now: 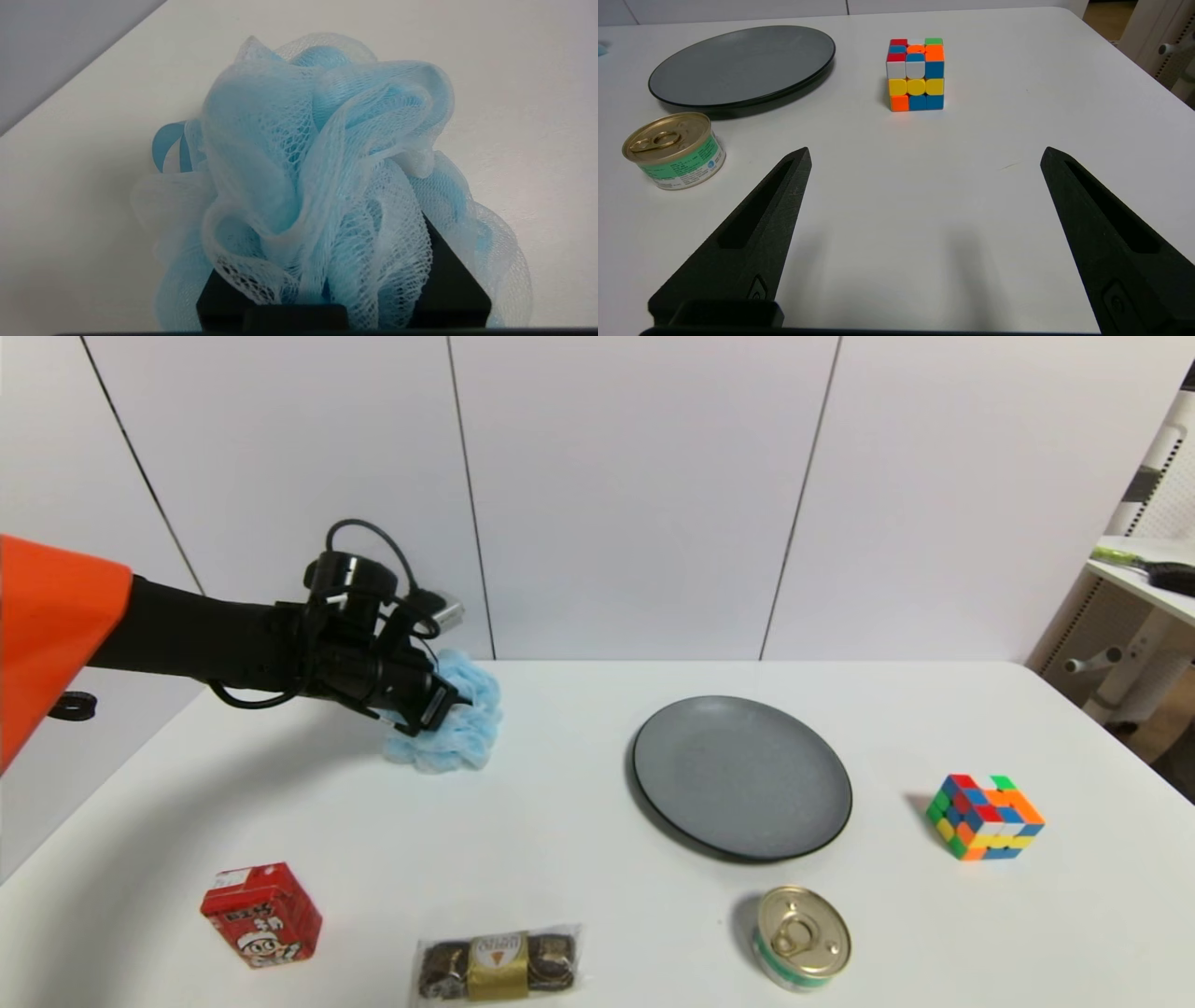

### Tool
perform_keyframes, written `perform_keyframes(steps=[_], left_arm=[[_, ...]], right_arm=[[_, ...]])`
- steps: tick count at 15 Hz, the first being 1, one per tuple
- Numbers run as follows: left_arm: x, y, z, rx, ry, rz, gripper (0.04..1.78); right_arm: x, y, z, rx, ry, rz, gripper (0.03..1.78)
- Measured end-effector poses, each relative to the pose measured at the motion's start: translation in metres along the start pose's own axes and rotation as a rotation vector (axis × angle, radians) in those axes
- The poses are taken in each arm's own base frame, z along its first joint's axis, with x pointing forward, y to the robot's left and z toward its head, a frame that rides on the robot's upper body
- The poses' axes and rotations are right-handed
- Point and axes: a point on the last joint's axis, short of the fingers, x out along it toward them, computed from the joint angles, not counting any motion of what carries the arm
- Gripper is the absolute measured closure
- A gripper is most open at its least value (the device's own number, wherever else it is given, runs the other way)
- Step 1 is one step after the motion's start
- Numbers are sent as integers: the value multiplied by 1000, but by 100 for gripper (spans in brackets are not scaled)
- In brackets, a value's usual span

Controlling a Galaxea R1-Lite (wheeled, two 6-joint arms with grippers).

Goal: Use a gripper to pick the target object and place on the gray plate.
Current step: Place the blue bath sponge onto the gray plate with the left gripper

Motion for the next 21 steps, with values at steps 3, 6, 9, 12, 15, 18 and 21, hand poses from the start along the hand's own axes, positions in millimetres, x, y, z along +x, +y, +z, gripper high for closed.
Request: perform_keyframes(steps=[3, 6, 9, 12, 15, 18, 21], left_arm=[[-9, -17, 23, 40, -64, -17, 142], [-15, -43, 53, 71, -148, -59, 143], [-23, -69, 83, 108, -241, -101, 144], [-25, -94, 110, 159, -330, -140, 145], [-14, -117, 128, 198, -406, -178, 145], [7, -148, 138, 234, -446, -243, 146], [32, -175, 131, 256, -419, -328, 146]], right_arm=[[0, 0, 0, 0, 0, 0, 11], [0, 0, 0, 0, 0, -1, 11], [0, 0, 0, 0, 0, -2, 11], [0, 0, 0, 0, 0, -2, 11], [0, 0, 0, 0, 0, -2, 11], [0, 0, 0, 0, 0, -1, 11], [0, 0, 0, 0, 0, -2, 11]])
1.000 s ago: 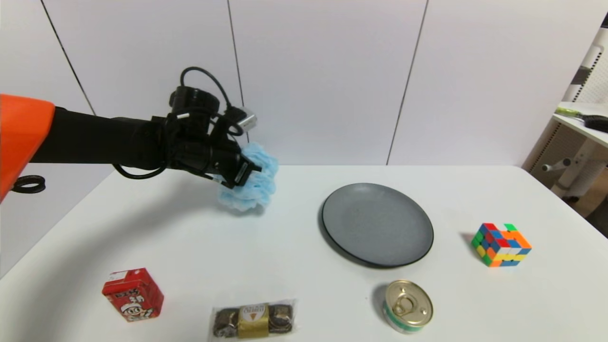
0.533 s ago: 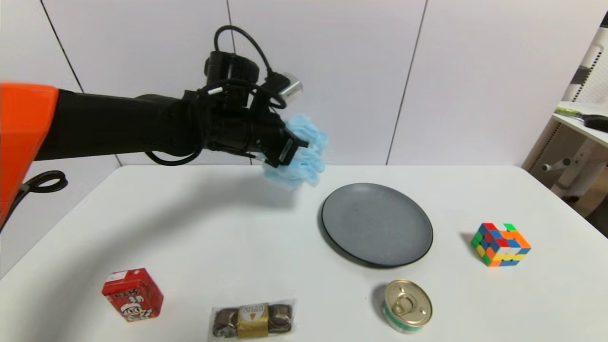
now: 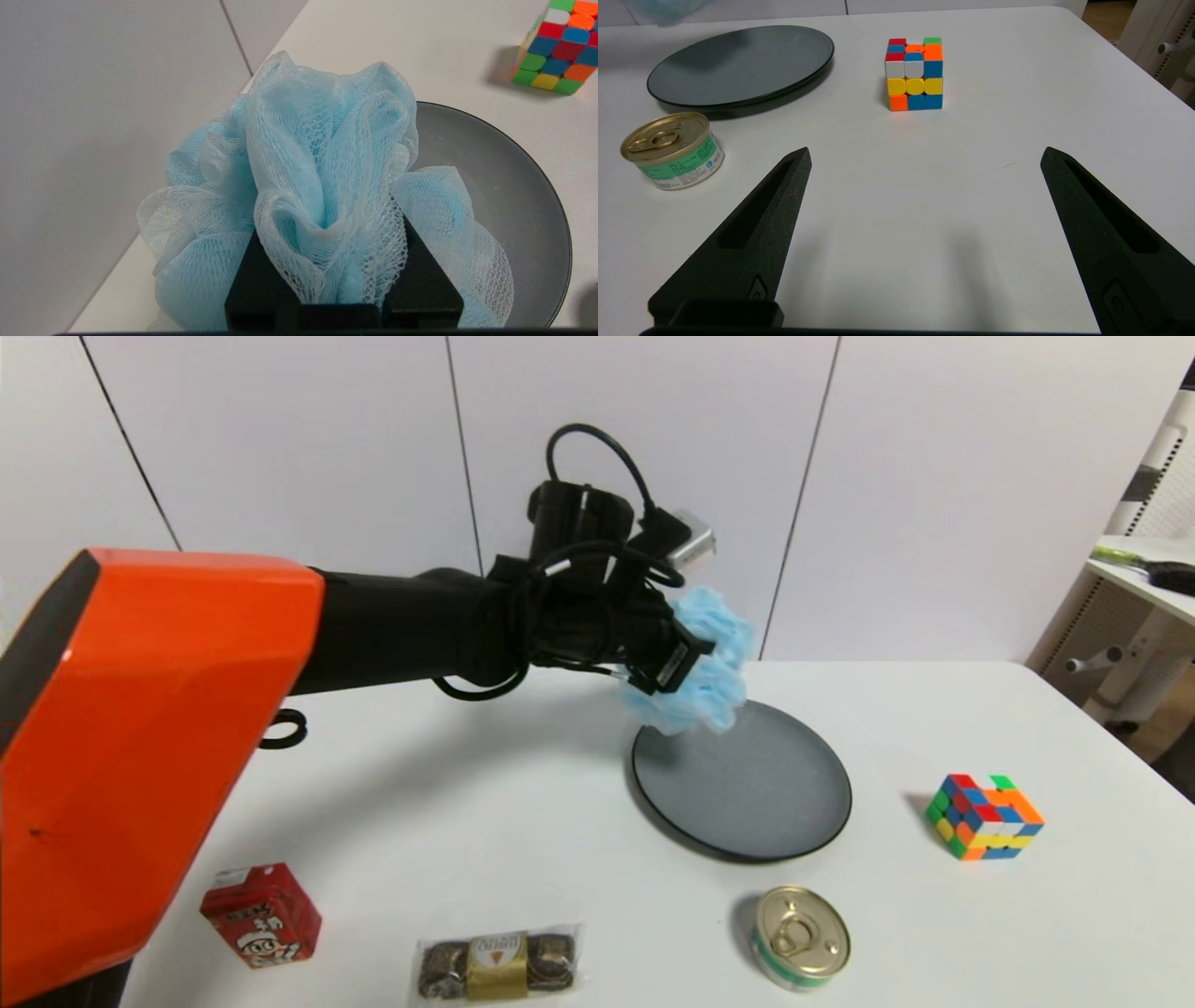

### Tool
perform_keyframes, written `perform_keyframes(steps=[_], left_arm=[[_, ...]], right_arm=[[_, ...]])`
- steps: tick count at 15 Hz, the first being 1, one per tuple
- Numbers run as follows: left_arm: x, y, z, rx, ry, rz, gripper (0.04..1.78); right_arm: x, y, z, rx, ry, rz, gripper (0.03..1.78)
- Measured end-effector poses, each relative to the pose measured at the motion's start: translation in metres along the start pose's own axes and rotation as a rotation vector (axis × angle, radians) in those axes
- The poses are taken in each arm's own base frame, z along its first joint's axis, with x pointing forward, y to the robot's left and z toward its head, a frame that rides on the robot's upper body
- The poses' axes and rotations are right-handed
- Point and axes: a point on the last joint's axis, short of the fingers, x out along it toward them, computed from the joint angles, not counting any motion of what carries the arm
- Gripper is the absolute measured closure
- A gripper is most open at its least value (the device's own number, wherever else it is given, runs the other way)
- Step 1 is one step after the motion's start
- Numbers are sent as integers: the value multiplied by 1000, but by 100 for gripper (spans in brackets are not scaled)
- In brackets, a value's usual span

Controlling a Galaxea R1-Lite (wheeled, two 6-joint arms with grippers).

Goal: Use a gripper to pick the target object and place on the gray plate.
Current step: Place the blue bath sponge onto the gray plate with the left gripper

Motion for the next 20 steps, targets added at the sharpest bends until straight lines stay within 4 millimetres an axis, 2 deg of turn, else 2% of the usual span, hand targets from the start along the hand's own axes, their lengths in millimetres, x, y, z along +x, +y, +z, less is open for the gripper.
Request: perform_keyframes(steps=[5, 9, 11, 14, 17, 20], left_arm=[[35, -24, -14, -3, 23, -74, 147], [49, -35, -24, -11, 44, -102, 147], [51, -37, -26, -7, 48, -108, 116], [52, -38, -28, -9, 55, -111, 82], [47, -38, -23, 0, 49, -110, 59], [27, -39, -12, -11, 90, -122, 44]], right_arm=[[0, 0, 0, 0, 0, 0, 11], [0, 0, 0, 0, 0, 0, 11], [0, 0, 0, 0, 0, 1, 11], [0, 0, 0, 0, 0, 0, 11], [0, 0, 0, 0, 0, 0, 11], [0, 0, 0, 0, 0, 0, 11]])
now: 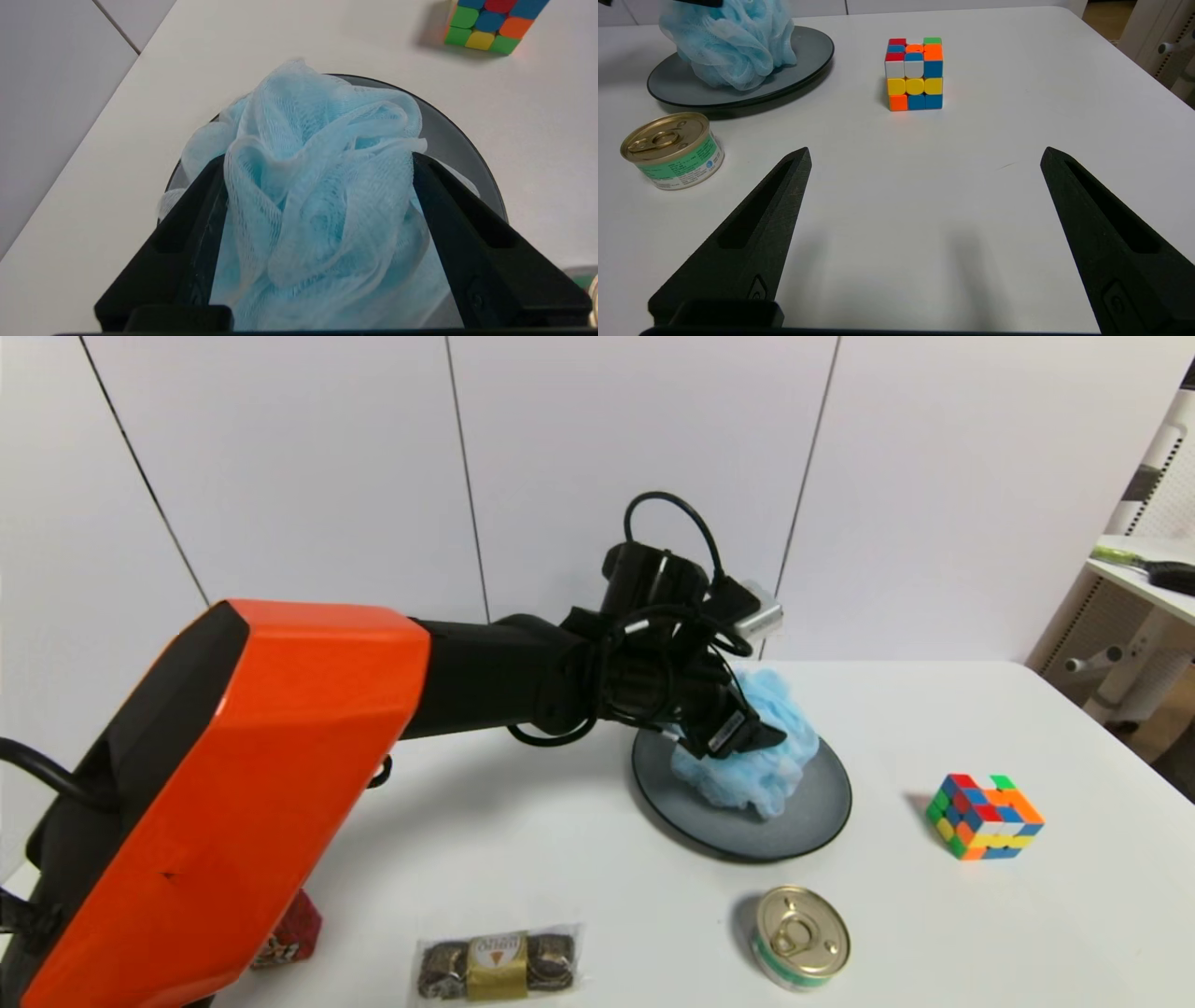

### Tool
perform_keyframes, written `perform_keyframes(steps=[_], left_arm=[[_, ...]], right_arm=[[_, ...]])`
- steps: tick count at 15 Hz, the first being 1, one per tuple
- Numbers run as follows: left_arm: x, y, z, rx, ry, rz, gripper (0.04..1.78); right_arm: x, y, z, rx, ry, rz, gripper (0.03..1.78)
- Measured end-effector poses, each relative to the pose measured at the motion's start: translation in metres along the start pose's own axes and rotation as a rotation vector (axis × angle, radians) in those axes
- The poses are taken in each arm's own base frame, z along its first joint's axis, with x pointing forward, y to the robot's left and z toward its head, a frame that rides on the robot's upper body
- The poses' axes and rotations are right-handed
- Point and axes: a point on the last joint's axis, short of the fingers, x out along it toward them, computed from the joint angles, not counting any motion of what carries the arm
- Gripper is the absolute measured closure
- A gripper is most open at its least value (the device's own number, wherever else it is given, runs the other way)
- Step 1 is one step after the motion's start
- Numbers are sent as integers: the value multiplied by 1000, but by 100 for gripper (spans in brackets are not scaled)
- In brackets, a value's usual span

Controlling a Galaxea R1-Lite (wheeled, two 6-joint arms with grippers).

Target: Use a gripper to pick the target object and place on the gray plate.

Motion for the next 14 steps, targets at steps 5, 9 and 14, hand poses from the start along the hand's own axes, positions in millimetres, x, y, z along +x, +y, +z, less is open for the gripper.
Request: perform_keyframes(steps=[5, 9, 14], left_arm=[[-46, -5, 22, -8, 1, 8, 29], [-122, -12, 30, -32, 14, 49, 22], [-253, -48, -13, -106, 47, 171, 17]], right_arm=[[0, 0, 0, 0, 0, 0, 11], [0, 0, 0, 0, 0, 0, 11], [0, 0, 0, 0, 0, 0, 11]])
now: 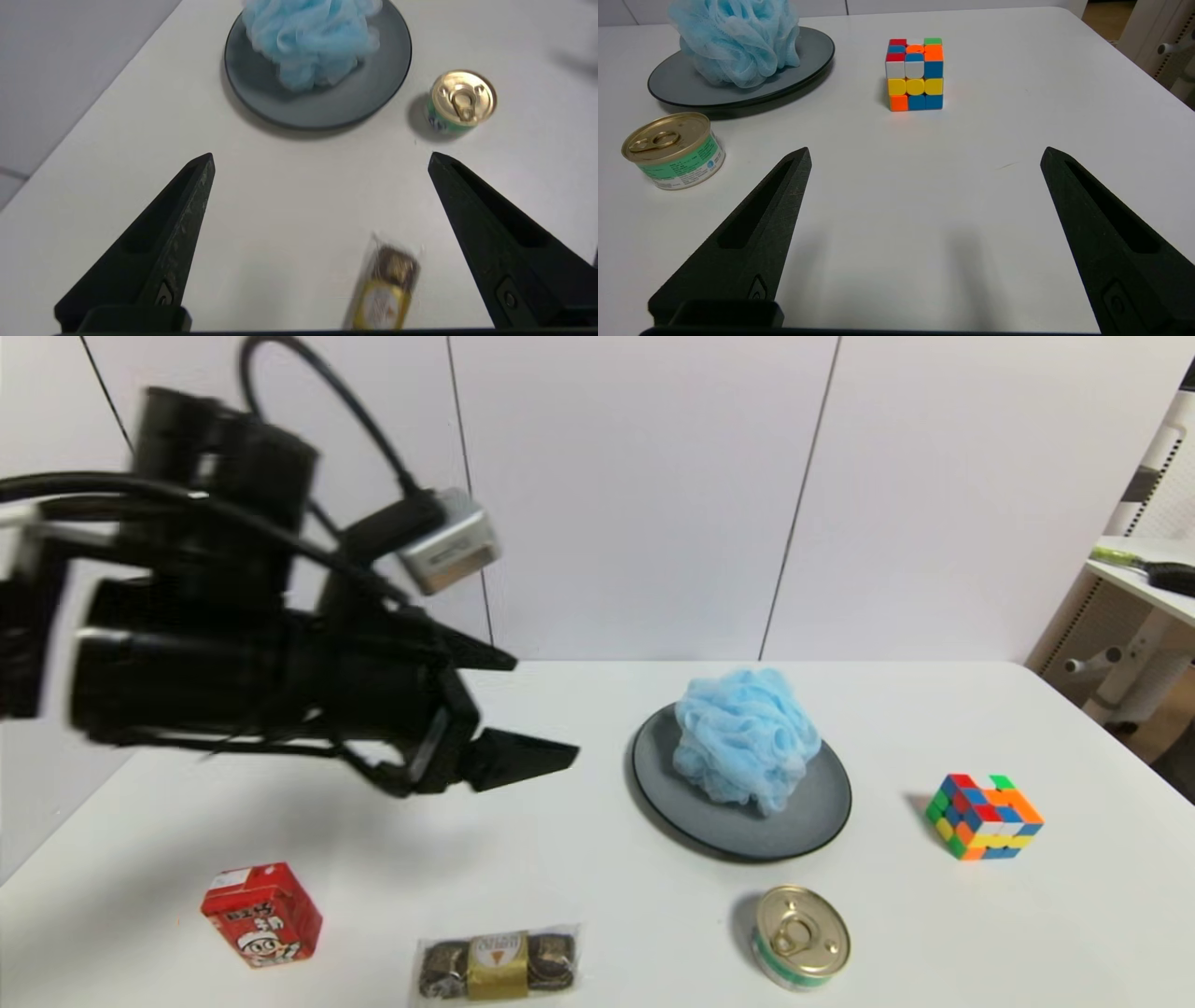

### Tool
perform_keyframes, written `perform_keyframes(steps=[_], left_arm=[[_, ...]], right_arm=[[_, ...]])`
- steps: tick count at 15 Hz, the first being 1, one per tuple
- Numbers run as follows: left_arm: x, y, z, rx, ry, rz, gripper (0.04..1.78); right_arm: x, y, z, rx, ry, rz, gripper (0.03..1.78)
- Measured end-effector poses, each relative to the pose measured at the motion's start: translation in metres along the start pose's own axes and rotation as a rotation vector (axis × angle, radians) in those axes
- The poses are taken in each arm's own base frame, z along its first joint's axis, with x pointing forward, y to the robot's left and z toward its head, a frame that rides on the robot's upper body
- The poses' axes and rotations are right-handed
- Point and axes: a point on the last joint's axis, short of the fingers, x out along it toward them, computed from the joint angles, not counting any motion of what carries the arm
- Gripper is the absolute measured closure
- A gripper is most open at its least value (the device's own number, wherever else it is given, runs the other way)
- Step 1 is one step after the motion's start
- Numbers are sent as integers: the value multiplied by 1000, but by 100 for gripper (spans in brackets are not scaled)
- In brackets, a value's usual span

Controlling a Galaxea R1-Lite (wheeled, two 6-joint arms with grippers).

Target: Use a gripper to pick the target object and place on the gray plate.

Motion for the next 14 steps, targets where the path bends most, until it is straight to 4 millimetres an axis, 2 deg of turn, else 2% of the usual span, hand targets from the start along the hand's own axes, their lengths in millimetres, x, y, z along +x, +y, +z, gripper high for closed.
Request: perform_keyframes(steps=[3, 7, 10, 14], left_arm=[[-70, -19, -42, -55, -64, 133, 15], [-131, -59, -95, -128, -243, 317, 15], [-156, -87, -127, -153, -390, 468, 13], [-165, -111, -159, -118, -485, 635, 13]], right_arm=[[0, 0, 0, 0, 0, 0, 11], [0, 0, 0, 0, 0, 0, 11], [0, 0, 0, 0, 0, 0, 11], [0, 0, 0, 0, 0, 0, 11]])
